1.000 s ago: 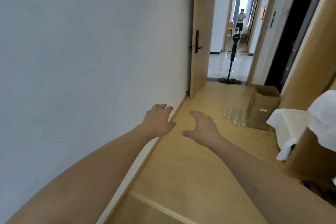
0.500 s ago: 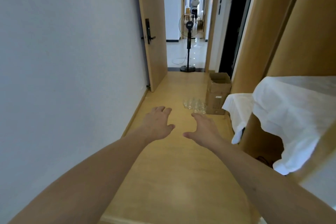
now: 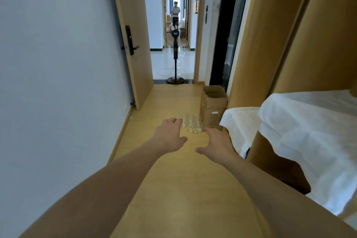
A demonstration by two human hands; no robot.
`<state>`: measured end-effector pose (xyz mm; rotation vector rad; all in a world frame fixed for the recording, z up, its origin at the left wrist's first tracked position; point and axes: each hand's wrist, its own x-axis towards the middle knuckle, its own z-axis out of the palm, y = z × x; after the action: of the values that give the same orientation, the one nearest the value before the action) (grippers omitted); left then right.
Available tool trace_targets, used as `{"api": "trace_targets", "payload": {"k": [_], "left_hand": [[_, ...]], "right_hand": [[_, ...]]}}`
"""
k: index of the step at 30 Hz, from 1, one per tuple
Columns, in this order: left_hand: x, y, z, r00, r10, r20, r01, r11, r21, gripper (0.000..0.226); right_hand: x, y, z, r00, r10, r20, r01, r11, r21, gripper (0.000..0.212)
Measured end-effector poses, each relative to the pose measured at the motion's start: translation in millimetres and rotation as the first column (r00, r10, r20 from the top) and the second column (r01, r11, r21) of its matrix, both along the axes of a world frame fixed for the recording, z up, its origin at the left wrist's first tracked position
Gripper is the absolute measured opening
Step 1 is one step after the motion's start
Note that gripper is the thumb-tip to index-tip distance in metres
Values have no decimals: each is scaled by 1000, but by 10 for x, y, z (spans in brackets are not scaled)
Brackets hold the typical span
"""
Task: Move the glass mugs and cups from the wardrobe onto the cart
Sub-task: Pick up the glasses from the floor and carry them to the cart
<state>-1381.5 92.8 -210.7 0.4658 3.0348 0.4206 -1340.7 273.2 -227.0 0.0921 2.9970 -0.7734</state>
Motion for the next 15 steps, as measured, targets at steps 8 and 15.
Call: {"api": "trace_targets", "payload": {"k": [8, 15], "left_hand": [[-1049, -606, -194, 995, -30, 91, 25, 998, 60, 71], [-1748, -813, -457, 988, -16, 152, 5, 998, 68, 72]], "right_hand": [[-826, -539, -118, 990, -81, 113, 80, 997, 14, 88], [-1447, -732, -299, 984, -92, 152, 89, 996, 22, 87]]}}
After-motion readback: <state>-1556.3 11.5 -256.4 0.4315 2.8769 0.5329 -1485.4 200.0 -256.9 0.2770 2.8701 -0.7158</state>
